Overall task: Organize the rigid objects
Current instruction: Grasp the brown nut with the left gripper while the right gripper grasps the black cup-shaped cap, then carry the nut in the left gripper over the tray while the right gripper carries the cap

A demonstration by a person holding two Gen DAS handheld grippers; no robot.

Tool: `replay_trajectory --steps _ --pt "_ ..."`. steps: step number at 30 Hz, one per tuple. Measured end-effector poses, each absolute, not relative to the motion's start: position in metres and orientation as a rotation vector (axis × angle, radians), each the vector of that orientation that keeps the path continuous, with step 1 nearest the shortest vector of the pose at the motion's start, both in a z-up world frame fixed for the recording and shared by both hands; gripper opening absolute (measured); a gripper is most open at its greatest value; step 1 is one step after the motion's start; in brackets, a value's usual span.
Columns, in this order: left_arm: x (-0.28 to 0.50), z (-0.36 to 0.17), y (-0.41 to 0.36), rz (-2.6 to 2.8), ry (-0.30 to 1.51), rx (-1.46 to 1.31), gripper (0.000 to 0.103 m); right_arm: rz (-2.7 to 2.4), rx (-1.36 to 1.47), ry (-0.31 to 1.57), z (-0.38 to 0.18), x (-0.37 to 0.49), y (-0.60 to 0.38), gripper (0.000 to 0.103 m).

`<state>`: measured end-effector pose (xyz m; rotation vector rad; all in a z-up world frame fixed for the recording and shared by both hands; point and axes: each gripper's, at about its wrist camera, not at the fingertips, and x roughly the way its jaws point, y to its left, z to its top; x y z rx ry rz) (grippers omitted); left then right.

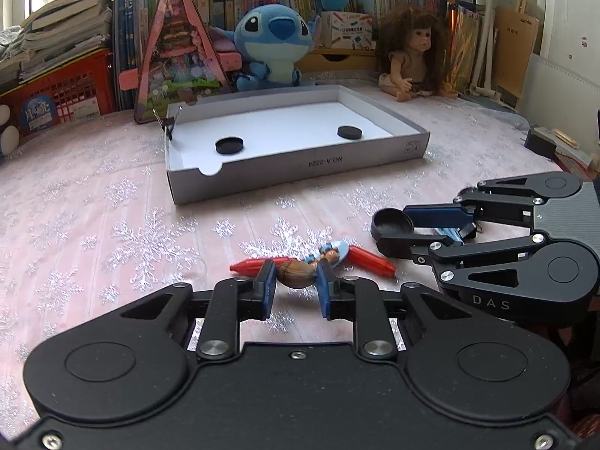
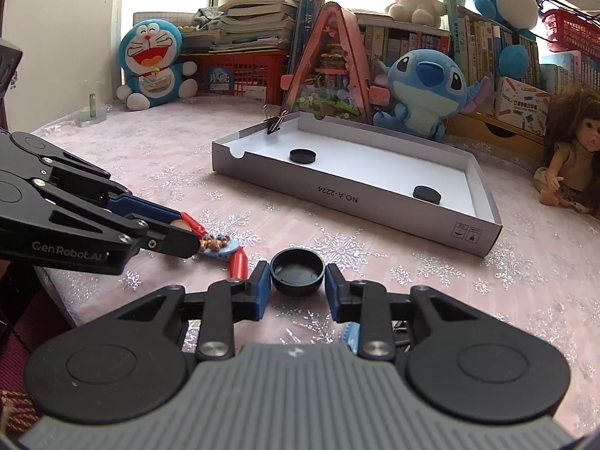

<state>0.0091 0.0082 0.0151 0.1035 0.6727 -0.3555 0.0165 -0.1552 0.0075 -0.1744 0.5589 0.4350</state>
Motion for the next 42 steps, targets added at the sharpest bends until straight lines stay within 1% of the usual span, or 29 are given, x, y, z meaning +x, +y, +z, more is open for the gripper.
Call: replay_trajectory --steps 4,9,19,37,42 --pt "0.016 0.020 0.011 -0.313 0.636 0.098 0.021 0.418 -0.162 0.553 0.009 0.017 -0.158 0.036" --pt "0.032 0.028 0.018 -0.271 0.621 0.043 0.021 0.391 -0.145 0.549 0.013 0.020 -0.161 0.036" --pt "0.057 0.041 0.014 -0.264 0.599 0.019 0.021 0.315 -0.090 0.533 0.031 0.038 -0.179 0.036" --pt "0.112 0.050 0.010 -0.271 0.638 -0.076 0.021 0.249 0.068 0.610 0.047 0.095 -0.208 0.036" --pt "0.125 0.050 0.009 -0.263 0.645 -0.085 0.021 0.232 0.072 0.617 0.048 0.106 -0.211 0.036"
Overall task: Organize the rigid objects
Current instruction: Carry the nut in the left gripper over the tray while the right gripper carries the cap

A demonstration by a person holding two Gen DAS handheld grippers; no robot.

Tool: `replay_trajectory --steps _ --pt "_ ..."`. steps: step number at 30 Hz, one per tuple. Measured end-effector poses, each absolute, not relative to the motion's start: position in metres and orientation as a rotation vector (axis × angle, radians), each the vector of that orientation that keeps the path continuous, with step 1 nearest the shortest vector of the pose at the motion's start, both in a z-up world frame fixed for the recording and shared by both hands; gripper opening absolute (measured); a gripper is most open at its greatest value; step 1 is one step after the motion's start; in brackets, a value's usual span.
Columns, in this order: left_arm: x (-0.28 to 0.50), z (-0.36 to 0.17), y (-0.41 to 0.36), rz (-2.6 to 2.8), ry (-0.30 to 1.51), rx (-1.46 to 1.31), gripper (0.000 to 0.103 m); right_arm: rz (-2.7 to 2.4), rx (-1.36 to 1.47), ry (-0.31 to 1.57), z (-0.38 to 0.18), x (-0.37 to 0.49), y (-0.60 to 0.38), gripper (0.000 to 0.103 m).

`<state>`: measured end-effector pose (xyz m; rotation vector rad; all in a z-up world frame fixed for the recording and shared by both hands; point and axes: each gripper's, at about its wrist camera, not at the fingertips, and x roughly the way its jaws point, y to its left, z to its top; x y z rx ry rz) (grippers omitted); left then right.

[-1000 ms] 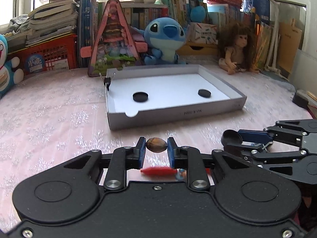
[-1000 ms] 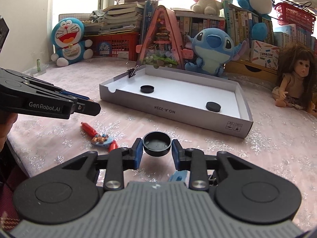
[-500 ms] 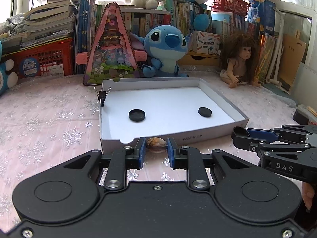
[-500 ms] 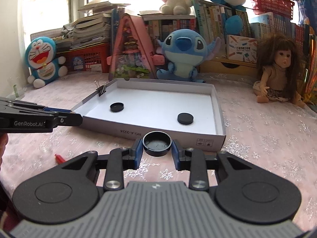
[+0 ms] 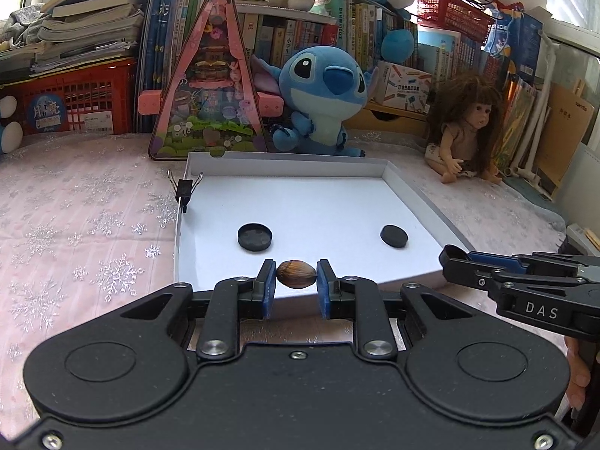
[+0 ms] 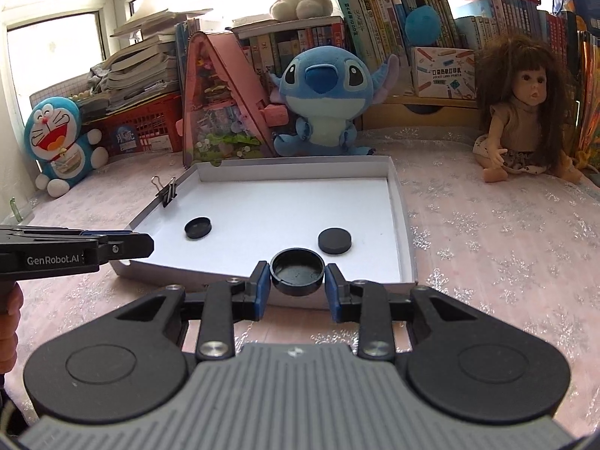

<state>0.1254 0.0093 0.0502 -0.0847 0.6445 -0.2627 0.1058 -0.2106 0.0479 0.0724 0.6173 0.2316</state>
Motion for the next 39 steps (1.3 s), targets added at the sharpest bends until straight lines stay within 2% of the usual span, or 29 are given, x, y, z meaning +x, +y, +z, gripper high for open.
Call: replay_trajectory --steps 28,39 --pt "0.235 0.035 0.022 -0.210 0.803 -0.149 0.021 0.200 0.114 0.798 0.039 0.203 -0.225 0.036" --pt "0.246 0.024 0.009 -0.207 0.820 -0.101 0.021 0.206 0.080 0.828 0.033 0.216 -0.220 0.037"
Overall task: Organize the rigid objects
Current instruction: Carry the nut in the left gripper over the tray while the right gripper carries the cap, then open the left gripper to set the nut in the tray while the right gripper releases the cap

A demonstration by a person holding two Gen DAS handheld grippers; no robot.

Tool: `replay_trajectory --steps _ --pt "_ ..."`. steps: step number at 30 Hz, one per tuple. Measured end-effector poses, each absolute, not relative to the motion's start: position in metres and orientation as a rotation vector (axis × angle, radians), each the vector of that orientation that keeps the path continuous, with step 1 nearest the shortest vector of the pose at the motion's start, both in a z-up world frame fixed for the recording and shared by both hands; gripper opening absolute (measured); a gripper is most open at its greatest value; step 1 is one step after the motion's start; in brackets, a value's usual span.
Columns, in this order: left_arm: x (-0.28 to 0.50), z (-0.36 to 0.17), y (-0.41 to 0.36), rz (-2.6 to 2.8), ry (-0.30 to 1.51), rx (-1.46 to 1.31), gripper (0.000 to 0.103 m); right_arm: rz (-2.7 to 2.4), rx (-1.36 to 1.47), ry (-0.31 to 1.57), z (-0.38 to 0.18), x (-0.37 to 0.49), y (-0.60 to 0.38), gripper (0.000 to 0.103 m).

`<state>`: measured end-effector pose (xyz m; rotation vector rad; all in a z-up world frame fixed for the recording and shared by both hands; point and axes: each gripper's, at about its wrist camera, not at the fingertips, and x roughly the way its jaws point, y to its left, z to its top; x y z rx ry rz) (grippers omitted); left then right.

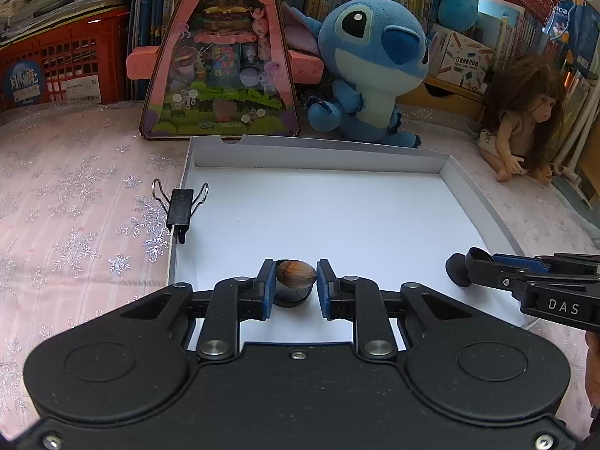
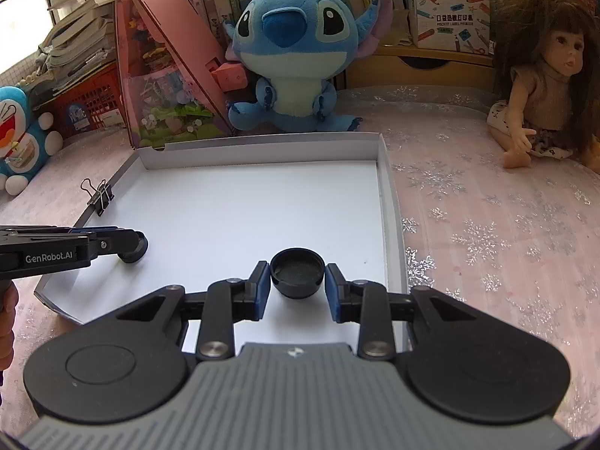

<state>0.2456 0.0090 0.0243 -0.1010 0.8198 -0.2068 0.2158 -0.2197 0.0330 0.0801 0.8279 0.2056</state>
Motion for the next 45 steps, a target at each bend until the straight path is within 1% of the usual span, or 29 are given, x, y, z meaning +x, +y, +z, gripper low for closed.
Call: replay_trajectory --steps 21,22,25,27,28,29,33,36,45 --pt "0.249 0.018 0.004 -0.194 0.821 -0.060 0.022 0.195 0.069 0.850 0.024 0.225 -0.217 0.037" --pt "0.248 0.018 0.005 -0.192 0.819 -0.063 0.022 0.195 0.070 0.849 0.024 0.226 -0.217 0.039" --pt "0.248 0.019 0.006 -0.193 0.815 -0.069 0.026 0.202 0.086 0.844 0.023 0.225 -0.219 0.040" --pt "0.247 0.021 0.006 -0.193 0.808 -0.067 0.031 0.200 0.095 0.841 0.023 0.225 -0.220 0.046" --pt "0.246 0.022 0.006 -0.192 0.803 -0.065 0.033 0.200 0.100 0.838 0.024 0.225 -0.221 0.053" --pt "0.245 0.024 0.006 -0.191 0.799 -0.064 0.035 0.201 0.106 0.836 0.024 0.224 -0.222 0.055" --pt "0.242 0.027 0.006 -0.190 0.790 -0.061 0.037 0.200 0.122 0.821 0.028 0.221 -0.226 0.056" --pt "0.239 0.030 0.007 -0.189 0.780 -0.063 0.042 0.201 0.131 0.808 0.032 0.219 -0.229 0.057" --pt "0.216 0.043 0.009 -0.214 0.736 -0.051 0.051 0.211 0.161 0.761 0.044 0.201 -0.241 0.061"
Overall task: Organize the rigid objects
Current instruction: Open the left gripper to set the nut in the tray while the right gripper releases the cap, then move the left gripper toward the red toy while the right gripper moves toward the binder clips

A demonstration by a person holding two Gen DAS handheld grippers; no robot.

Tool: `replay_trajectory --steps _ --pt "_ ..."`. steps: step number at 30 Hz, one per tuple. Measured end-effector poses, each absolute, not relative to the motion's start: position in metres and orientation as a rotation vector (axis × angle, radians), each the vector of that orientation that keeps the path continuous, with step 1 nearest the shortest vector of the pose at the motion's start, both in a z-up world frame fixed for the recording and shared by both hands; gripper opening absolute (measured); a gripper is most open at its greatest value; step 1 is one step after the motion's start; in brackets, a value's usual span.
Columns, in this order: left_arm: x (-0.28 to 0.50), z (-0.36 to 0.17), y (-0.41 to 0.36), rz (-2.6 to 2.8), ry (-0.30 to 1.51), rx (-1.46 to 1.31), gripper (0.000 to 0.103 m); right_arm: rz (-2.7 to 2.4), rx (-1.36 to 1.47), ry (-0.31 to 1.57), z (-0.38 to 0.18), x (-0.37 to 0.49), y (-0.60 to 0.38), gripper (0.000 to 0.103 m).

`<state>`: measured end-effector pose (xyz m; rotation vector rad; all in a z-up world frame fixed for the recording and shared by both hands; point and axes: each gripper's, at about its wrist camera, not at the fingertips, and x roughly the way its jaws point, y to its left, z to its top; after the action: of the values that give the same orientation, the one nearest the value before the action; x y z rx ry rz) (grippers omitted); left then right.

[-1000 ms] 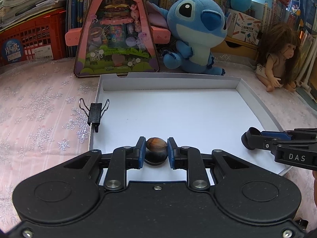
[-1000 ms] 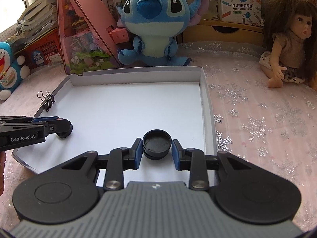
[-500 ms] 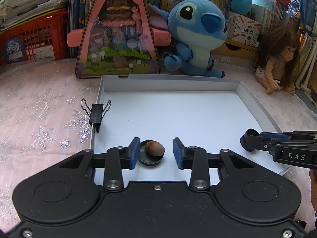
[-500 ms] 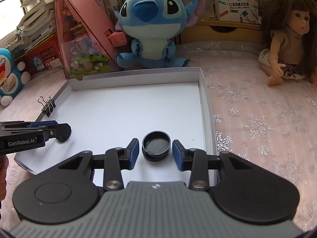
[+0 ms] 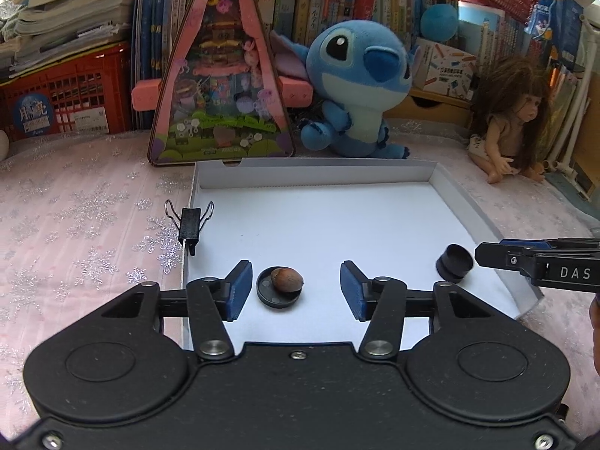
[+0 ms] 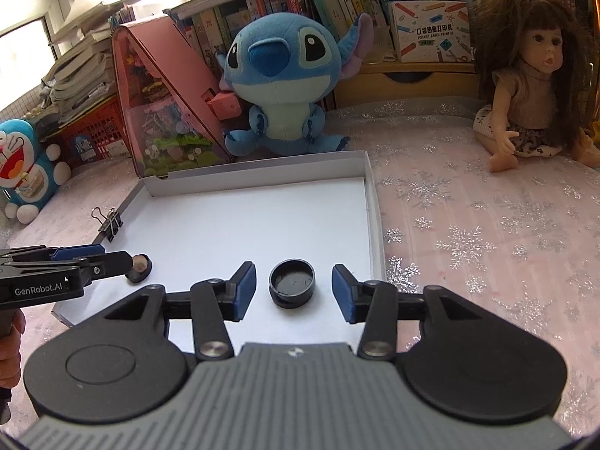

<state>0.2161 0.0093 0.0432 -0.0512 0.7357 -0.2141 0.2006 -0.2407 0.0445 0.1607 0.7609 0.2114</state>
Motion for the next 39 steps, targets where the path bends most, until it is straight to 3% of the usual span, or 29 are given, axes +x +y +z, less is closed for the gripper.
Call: replay_trajectory --steps 15,39 --pt "0.150 0.053 0.017 -0.277 0.695 -0.082 0.053 0.287 0.112 0.680 0.053 0.139 -0.231 0.068" --pt "0.057 0.027 0.024 -0.304 0.719 -0.051 0.054 0.295 0.031 0.648 0.038 0.060 -0.224 0.072"
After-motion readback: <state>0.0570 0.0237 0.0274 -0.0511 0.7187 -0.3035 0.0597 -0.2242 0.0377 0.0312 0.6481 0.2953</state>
